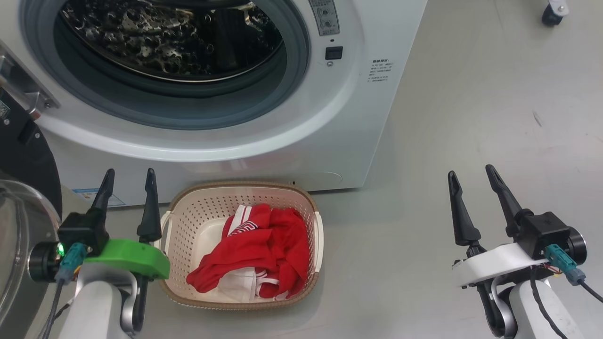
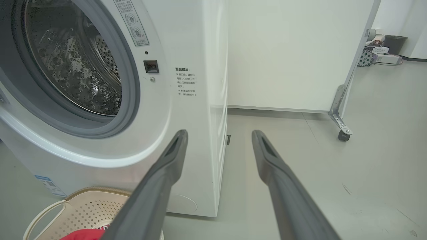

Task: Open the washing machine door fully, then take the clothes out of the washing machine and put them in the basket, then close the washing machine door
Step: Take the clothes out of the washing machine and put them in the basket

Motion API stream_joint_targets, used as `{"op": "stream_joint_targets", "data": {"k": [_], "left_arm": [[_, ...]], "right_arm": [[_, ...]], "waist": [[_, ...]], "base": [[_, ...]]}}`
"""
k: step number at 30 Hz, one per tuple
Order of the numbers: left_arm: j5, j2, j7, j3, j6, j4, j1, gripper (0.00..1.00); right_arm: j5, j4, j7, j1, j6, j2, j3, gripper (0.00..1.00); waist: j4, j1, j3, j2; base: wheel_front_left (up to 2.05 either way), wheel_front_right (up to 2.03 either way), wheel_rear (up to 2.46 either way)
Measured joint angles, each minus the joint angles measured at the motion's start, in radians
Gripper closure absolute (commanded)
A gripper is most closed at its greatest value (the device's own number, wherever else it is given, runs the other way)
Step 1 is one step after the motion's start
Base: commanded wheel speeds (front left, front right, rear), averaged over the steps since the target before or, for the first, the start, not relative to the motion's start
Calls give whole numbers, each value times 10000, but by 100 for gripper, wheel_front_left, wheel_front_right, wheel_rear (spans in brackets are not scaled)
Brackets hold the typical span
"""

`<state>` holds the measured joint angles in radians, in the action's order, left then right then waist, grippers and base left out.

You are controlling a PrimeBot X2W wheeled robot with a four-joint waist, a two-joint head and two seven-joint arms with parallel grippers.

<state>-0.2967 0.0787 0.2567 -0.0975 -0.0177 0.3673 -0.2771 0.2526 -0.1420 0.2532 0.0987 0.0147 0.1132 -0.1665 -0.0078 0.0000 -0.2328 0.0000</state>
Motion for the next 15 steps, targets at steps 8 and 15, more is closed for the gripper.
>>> {"op": "stream_joint_targets", "data": {"k": [8,15], "left_arm": [[104,2,0,-38,48,-706,1255,0],[171,19,0,-182,52,-1158,2012,0]], "right_arm": [[0,-4,0,-499,-100,0,42,0],[0,-27,-2,-913,-171,0,23,0]], "waist": [[70,0,680,0],[16,0,1184,0]], "base": [[0,0,0],[0,0,0]]}}
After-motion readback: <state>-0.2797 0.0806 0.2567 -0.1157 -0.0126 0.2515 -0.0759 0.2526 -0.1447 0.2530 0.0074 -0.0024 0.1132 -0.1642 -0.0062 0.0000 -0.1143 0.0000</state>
